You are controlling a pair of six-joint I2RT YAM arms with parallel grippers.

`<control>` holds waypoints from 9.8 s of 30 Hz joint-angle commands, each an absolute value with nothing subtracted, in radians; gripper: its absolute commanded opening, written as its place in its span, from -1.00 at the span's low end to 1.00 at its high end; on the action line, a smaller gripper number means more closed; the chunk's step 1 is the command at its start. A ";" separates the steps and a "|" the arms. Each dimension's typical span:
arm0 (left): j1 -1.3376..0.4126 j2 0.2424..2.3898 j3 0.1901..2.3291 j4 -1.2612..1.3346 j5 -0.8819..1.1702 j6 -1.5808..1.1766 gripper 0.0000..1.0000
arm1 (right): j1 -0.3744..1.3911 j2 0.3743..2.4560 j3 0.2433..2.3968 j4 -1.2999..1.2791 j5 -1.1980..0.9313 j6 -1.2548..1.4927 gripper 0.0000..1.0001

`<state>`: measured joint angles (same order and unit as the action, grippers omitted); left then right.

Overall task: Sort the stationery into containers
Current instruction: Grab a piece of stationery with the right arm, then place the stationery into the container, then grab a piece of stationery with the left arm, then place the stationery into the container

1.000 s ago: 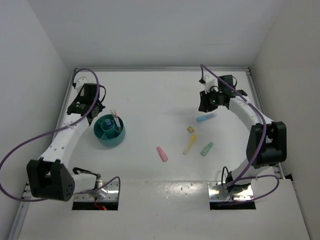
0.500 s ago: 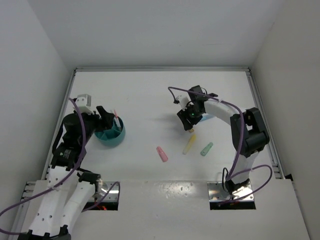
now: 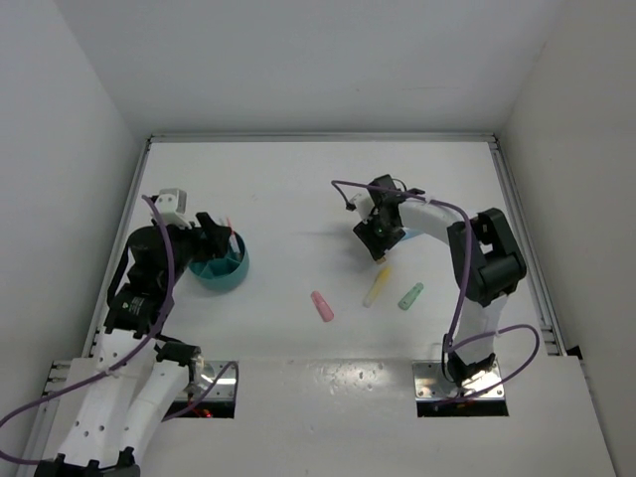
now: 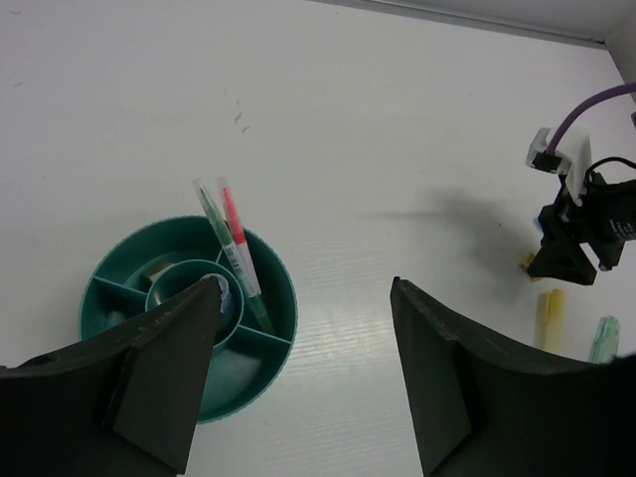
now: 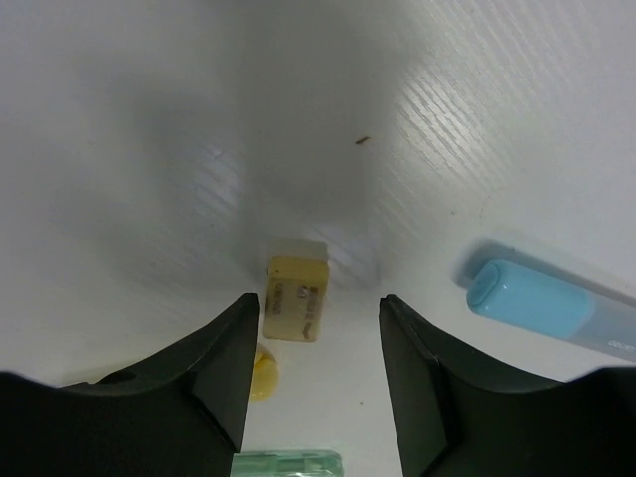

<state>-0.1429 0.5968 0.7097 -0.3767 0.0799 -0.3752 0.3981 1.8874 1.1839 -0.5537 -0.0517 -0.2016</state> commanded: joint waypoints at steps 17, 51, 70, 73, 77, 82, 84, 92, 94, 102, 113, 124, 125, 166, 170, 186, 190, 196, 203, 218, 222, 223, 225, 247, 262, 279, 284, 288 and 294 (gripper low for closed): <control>-0.152 0.543 0.704 -0.331 0.083 -0.387 0.50 | 0.425 1.954 1.236 -0.540 -0.144 -0.190 -0.98; -0.152 0.249 0.653 -0.304 -0.373 -0.449 0.50 | 0.765 2.387 2.089 0.199 -0.936 -0.095 -1.00; -0.152 0.267 0.635 -0.247 -0.353 -0.449 0.50 | 0.824 2.565 2.187 0.305 -0.856 0.009 -1.00; -0.152 0.267 0.635 -0.247 -0.353 -0.449 0.50 | 0.824 2.588 2.197 0.305 -0.833 -0.003 -1.00; -0.152 0.267 0.635 -0.247 -0.353 -0.449 0.50 | 0.833 2.599 2.197 0.305 -0.804 -0.023 -1.00; -0.152 0.258 0.635 -0.247 -0.353 -0.449 0.50 | 0.833 2.608 2.197 0.305 -0.767 -0.023 -1.00; -0.152 0.258 0.635 -0.247 -0.353 -0.449 0.50 | 0.842 2.608 2.197 0.305 -0.756 -0.023 -1.00; -0.152 0.258 0.635 -0.247 -0.353 -0.449 0.50 | 0.851 2.599 2.177 0.305 -0.775 -0.023 -0.79; -0.152 0.258 0.635 -0.247 -0.353 -0.449 0.50 | 0.851 2.599 2.168 0.305 -0.775 -0.023 -0.69; -0.152 0.258 0.635 -0.247 -0.353 -0.449 0.50 | 0.851 2.571 2.149 0.314 -0.775 -0.023 -0.24; -0.152 0.258 0.635 -0.247 -0.353 -0.440 0.50 | 0.861 2.523 2.140 0.327 -0.784 -0.023 -0.56; -0.152 0.258 0.635 -0.247 -0.353 -0.440 0.23 | 0.879 2.436 2.140 0.328 -0.747 0.003 -0.82; -0.152 0.258 0.635 -0.247 -0.353 -0.440 0.23 | 0.879 2.436 2.140 0.328 -0.747 0.003 -0.79; -0.989 1.546 0.998 -0.503 -0.413 -1.365 0.59 | 0.330 1.474 1.032 -0.312 0.069 0.011 0.17; -0.989 1.649 1.023 -0.512 -0.403 -1.374 0.45 | 0.289 1.424 1.020 -0.293 0.084 0.020 -0.30; -1.028 1.831 1.192 -0.682 -0.360 -1.437 0.34 | 0.252 1.347 0.982 -0.265 0.058 0.048 -0.30; -1.037 1.873 1.249 -0.744 -0.360 -1.437 0.32 | 0.252 1.338 0.982 -0.265 0.038 0.048 -0.30; -1.037 1.882 1.258 -0.784 -0.370 -1.448 0.29 | 0.252 1.316 0.973 -0.256 0.029 0.057 -0.30; -1.046 1.928 1.267 -0.795 -0.370 -1.439 0.06 | 0.242 1.289 0.963 -0.256 0.029 0.057 -0.30; -1.046 1.658 1.322 -0.923 -0.633 -1.433 -0.77 | 0.233 1.270 0.953 -0.247 0.020 0.057 -0.30; -1.002 1.445 1.312 -1.171 -0.917 -1.582 -0.87 | 0.233 1.270 0.953 -0.247 0.011 0.057 -0.30; -0.974 1.406 1.275 -1.196 -0.970 -1.597 -0.87 | 0.233 1.270 0.953 -0.247 0.011 0.057 -0.30; -0.869 1.300 1.234 -1.244 -1.008 -1.617 -0.90 | 0.233 1.270 0.953 -0.247 0.011 0.057 -0.30; -0.242 1.158 0.884 -0.591 -0.957 -1.011 -1.00 | 0.224 1.270 0.943 -0.247 -0.017 0.057 -0.30; -0.261 1.256 0.862 -0.566 -0.914 -1.029 -0.94 | 0.215 1.270 0.934 -0.238 -0.017 0.057 -0.30; -0.261 1.230 0.853 -0.586 -0.896 -1.043 0.13 | 0.206 1.270 0.934 -0.247 -0.026 0.057 -0.23; -0.271 1.138 0.916 -0.635 -0.905 -1.008 -0.63 | 0.206 1.270 0.965 -0.360 -0.132 -0.148 -0.32; -0.302 0.993 0.930 -0.528 -0.605 -0.719 -1.00 | 0.206 1.221 0.954 -0.543 -0.332 -0.607 -1.00; -0.302 0.818 0.812 -0.377 -0.086 -0.425 0.26 | 0.206 1.212 0.855 -0.917 -0.497 -1.288 -0.69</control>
<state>-0.2955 0.8658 0.8635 -0.4522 -0.3687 -0.6094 0.2100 1.2171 0.9054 -0.6968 -0.3744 -0.8581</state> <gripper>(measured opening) 0.563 0.142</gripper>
